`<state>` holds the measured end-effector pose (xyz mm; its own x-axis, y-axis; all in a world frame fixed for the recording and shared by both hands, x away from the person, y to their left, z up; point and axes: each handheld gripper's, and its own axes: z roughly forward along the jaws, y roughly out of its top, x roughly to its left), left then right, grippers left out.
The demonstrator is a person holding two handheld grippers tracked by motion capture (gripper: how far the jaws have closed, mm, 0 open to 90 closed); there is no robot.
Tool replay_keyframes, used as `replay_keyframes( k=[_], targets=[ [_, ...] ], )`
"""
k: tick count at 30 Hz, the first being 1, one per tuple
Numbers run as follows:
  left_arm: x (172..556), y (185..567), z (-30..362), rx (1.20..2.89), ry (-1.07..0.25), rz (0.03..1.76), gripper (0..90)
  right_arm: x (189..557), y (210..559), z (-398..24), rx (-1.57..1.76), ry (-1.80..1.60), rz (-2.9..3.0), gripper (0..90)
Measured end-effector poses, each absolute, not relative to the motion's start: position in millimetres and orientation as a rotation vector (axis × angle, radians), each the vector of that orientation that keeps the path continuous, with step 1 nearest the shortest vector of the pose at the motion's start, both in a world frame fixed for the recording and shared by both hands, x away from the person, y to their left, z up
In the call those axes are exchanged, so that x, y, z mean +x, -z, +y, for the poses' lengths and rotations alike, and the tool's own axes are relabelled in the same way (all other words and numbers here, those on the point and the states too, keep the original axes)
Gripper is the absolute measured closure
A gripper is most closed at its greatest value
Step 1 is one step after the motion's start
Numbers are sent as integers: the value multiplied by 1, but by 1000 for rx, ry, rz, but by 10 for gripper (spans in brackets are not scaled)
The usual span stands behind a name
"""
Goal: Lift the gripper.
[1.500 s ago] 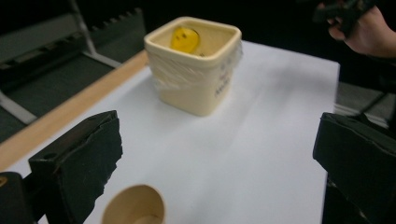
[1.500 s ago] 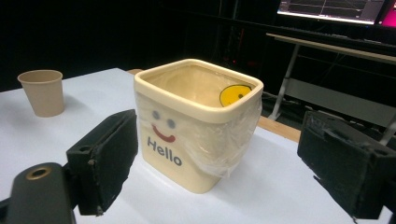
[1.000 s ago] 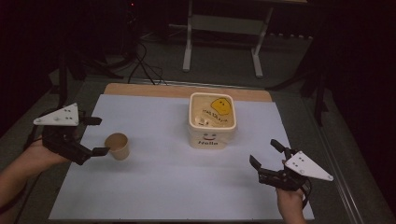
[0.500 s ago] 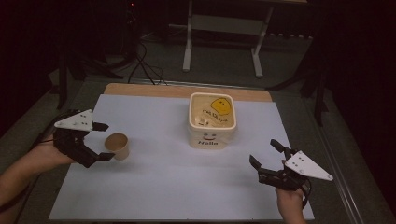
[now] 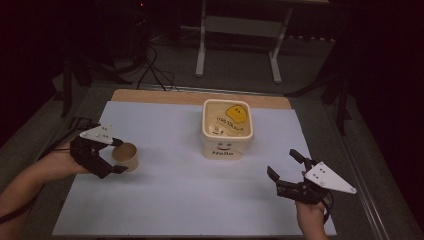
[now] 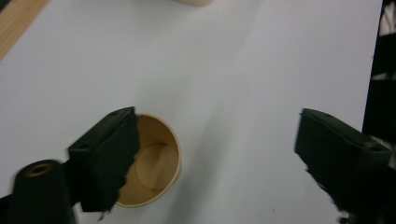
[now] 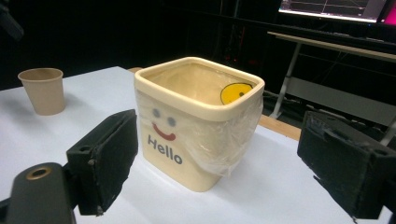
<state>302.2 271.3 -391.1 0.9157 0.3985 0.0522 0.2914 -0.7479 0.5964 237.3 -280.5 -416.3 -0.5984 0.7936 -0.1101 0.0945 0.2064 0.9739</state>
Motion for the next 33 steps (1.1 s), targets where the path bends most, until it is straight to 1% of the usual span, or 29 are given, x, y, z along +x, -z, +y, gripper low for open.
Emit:
replay_keyframes(
  k=[6, 11, 12, 13, 14, 15, 17, 18, 19, 20, 21, 22, 24, 28, 32, 33],
  targets=[
    [310, 403, 271, 2503, -216, 519, 213, 237, 416, -281, 824, -1437, 1859, 124],
    [313, 412, 270, 2530, -193, 536, 241, 237, 416, -281, 824, -1437, 1860, 124],
    [314, 414, 270, 2535, -195, 543, 260, 237, 416, -281, 823, -1435, 1859, 124],
    [315, 416, 270, 2536, -191, 547, 304, 237, 416, -281, 825, -1434, 1862, 124],
    [316, 418, 270, 2541, -193, 550, 323, 237, 416, -281, 825, -1434, 1862, 124],
    [317, 419, 270, 2548, -200, 558, 323, 237, 417, -280, 827, -1434, 1861, 124],
    [319, 423, 270, 2564, -205, 566, 365, 237, 417, -280, 828, -1434, 1863, 124],
    [320, 425, 269, 2567, -203, 576, 417, 237, 417, -280, 826, -1433, 1865, 124],
    [321, 427, 269, 2577, -208, 579, 417, 237, 417, -280, 826, -1433, 1865, 124],
    [322, 429, 269, 2588, -209, 584, 458, 237, 417, -281, 829, -1434, 1864, 124],
    [323, 430, 269, 2589, -211, 588, 458, 237, 417, -281, 829, -1434, 1864, 124],
    [324, 432, 268, 2593, -212, 599, 503, 237, 417, -281, 828, -1435, 1863, 124],
    [325, 437, 267, 2607, -214, 602, 518, 237, 417, -281, 828, -1436, 1865, 124],
    [327, 444, 265, 2640, -220, 589, 614, 237, 417, -281, 827, -1433, 1865, 124],
    [329, 449, 265, 2662, -227, 570, 696, 238, 417, -280, 823, -1431, 1868, 125],
    [329, 450, 264, 2665, -218, 568, 703, 238, 417, -280, 824, -1432, 1870, 124]
  ],
)
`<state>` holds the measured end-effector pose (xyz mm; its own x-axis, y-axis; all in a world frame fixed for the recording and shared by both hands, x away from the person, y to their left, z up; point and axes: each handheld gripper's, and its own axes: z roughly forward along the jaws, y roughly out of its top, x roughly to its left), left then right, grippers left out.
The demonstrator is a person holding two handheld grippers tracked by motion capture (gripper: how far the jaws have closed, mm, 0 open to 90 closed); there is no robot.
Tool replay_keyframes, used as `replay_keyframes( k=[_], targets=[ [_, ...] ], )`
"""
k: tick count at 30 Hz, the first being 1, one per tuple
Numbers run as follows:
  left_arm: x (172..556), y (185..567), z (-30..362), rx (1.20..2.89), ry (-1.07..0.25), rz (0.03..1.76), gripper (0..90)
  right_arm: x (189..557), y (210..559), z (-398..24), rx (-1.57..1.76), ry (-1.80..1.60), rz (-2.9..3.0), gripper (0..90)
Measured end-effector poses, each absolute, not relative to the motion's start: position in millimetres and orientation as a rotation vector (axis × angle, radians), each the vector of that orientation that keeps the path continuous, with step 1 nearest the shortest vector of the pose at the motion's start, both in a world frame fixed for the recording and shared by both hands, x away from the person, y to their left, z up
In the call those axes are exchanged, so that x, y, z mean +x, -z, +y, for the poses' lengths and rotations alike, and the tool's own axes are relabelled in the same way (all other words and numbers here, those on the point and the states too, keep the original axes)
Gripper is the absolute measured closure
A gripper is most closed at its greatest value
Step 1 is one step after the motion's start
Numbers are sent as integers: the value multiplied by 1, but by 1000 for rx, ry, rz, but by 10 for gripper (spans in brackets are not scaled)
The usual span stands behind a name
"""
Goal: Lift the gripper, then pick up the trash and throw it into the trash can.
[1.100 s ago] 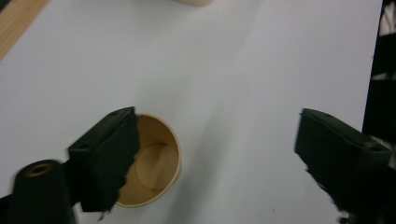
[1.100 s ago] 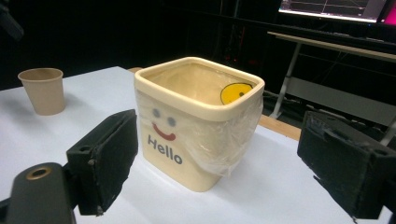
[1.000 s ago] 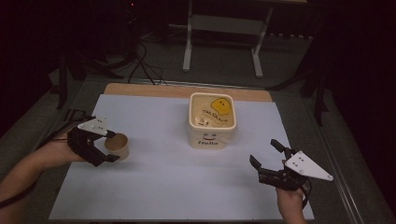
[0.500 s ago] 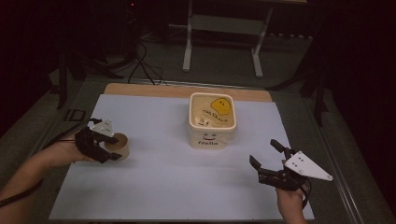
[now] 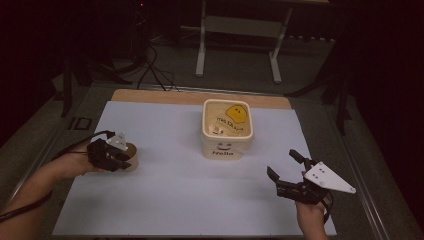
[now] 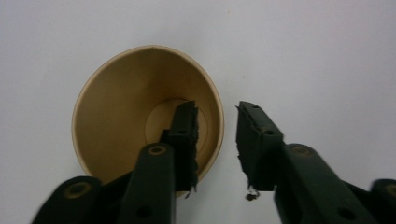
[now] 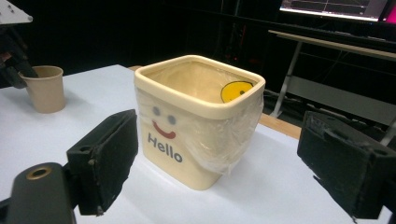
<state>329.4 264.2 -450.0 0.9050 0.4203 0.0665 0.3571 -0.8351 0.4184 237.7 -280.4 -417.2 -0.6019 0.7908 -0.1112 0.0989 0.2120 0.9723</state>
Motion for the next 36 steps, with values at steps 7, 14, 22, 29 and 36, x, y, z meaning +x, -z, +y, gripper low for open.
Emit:
replay_keyframes(
  k=[7, 14, 22, 29, 36],
  targets=[
    [330, 455, 261, 2705, -228, 531, 800, 238, 418, -281, 826, -1430, 1875, 125],
    [330, 455, 263, 2706, -252, 462, 852, 239, 418, -281, 826, -1429, 1877, 125],
    [330, 451, 269, 2706, -331, 368, 869, 239, 419, -280, 825, -1430, 1879, 125],
    [328, 431, 272, 2670, -263, 364, 878, 239, 418, -281, 830, -1434, 1877, 125],
    [325, 410, 270, 2645, -212, 366, 880, 239, 418, -280, 830, -1435, 1878, 126]
  ],
)
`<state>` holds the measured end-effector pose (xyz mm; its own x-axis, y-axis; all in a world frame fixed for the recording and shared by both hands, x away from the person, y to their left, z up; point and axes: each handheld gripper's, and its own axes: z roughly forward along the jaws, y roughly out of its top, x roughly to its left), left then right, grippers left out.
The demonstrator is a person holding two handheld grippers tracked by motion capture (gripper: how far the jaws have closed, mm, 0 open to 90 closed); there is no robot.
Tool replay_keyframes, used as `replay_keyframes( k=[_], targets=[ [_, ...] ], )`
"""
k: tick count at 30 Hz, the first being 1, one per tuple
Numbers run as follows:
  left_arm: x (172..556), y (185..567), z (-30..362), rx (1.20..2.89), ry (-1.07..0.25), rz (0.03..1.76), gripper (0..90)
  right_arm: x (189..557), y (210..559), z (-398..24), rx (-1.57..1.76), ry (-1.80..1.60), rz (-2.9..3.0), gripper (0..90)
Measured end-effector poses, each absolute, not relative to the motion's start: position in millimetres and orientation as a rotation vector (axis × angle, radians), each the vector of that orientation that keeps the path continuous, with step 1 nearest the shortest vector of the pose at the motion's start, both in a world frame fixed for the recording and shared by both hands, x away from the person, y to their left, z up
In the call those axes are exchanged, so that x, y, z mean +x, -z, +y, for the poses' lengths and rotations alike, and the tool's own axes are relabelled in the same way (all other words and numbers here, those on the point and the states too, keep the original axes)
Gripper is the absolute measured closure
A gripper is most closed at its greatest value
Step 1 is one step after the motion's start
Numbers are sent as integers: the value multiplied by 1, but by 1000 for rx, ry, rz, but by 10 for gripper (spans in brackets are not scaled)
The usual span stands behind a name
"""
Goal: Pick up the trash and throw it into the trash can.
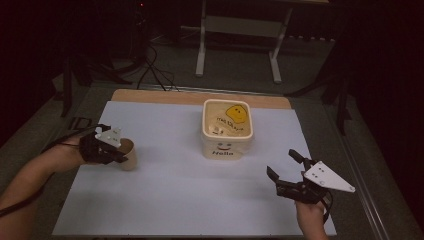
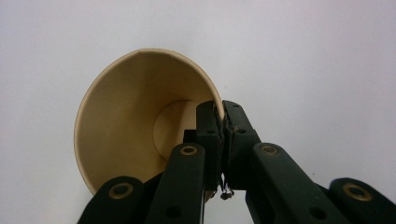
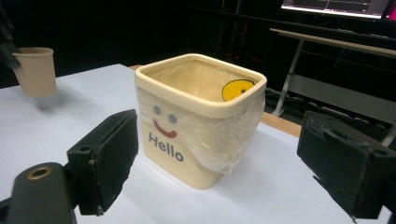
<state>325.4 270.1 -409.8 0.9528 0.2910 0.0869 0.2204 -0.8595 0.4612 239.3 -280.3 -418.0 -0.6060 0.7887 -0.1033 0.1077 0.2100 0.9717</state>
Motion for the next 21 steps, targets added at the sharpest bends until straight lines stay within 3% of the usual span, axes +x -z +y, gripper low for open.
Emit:
replay_keyframes(
  k=[21],
  targets=[
    [324, 344, 253, 2626, -192, 358, 881, 239, 418, -280, 827, -1439, 1884, 126]
  ],
)
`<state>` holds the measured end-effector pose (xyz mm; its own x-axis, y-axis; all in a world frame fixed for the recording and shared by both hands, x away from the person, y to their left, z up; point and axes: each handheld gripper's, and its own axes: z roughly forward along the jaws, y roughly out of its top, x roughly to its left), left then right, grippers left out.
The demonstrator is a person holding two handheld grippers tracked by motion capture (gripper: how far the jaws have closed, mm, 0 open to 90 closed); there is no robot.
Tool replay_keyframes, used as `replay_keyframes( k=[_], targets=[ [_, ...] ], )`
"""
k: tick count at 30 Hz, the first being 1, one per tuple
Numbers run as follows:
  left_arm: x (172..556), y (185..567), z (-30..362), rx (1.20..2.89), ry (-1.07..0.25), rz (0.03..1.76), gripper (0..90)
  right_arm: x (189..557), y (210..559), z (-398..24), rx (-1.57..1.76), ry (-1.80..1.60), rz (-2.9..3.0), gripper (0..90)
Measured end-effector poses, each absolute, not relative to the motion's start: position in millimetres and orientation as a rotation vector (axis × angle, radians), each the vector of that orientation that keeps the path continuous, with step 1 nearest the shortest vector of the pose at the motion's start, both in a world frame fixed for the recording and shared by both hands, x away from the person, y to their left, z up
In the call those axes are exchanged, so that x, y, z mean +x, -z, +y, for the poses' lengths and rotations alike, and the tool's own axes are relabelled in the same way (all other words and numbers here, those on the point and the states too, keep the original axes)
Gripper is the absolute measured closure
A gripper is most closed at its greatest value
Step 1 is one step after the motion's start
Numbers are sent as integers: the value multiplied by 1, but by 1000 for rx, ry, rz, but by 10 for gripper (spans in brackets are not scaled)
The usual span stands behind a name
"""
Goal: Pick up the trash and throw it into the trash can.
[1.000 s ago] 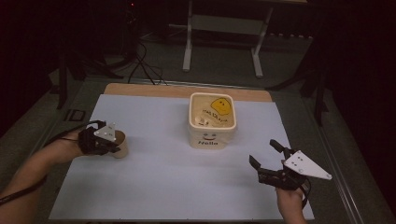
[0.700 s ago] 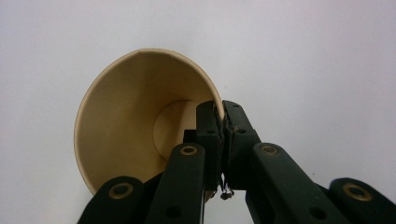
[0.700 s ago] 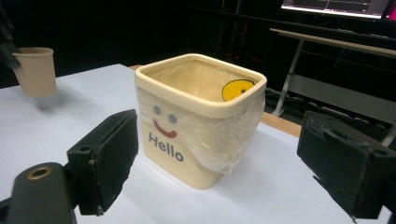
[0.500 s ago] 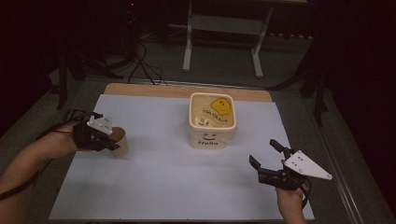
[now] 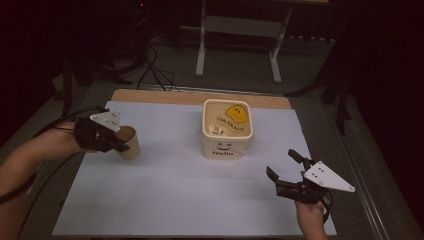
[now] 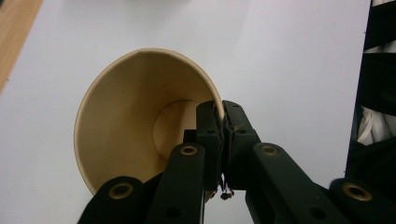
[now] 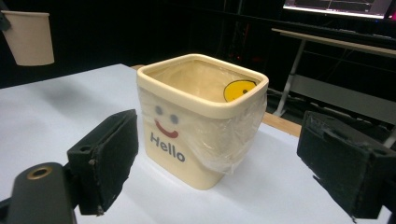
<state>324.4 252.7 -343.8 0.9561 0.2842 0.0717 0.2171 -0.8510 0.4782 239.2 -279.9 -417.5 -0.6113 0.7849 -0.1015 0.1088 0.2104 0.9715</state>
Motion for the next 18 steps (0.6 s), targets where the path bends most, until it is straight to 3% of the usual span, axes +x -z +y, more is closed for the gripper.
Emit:
replay_keyframes(
  k=[18],
  targets=[
    [334, 307, 219, 2652, -172, 359, 880, 239, 418, -280, 822, -1438, 1893, 127]
  ],
)
